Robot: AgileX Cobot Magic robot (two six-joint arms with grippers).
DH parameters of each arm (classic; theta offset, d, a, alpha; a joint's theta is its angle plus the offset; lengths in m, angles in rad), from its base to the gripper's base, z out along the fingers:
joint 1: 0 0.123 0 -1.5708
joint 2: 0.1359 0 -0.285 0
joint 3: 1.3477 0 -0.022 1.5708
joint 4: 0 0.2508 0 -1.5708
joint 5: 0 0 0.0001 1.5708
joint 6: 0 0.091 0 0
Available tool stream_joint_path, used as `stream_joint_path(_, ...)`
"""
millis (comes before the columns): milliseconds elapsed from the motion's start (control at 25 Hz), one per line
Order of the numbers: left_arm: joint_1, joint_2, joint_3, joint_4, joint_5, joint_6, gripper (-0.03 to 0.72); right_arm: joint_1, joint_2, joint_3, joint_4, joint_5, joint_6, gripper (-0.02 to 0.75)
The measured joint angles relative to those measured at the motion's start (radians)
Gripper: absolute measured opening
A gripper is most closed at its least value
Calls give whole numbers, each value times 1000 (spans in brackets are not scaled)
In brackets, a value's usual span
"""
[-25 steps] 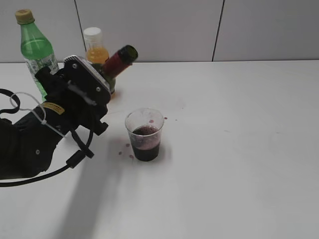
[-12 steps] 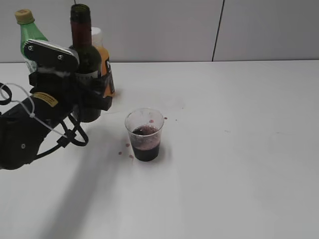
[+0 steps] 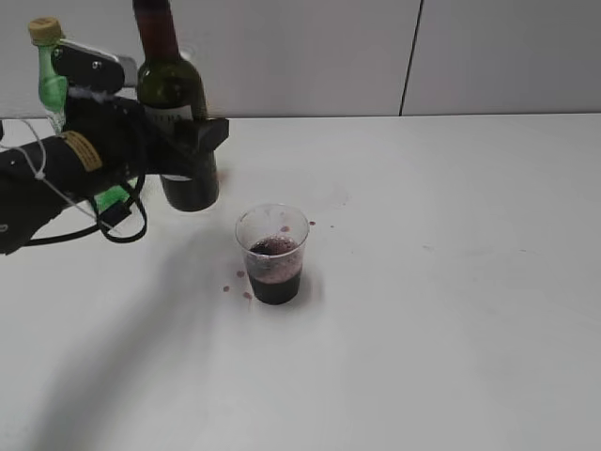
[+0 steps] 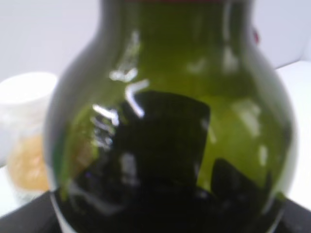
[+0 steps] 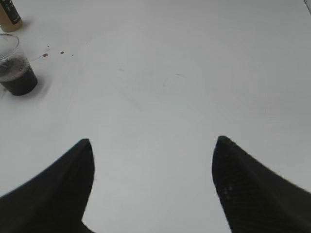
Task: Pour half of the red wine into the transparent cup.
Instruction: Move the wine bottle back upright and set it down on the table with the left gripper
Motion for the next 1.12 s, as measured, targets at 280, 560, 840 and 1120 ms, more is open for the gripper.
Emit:
stream_joint_path(280,2,121,-142,105,33,-88,534,0,0,0,1,0,0,571)
stream_joint_path(560,-16,225,-209,135,40,-107,534,0,0,0,1,0,1,571)
stream_joint_path(840,-31,302,-233,137,13,-107,534,0,0,0,1,0,1,571)
stream_joint_path(1120,-31,336,-238,82,-57,-80,534,0,0,0,1,0,-1,571)
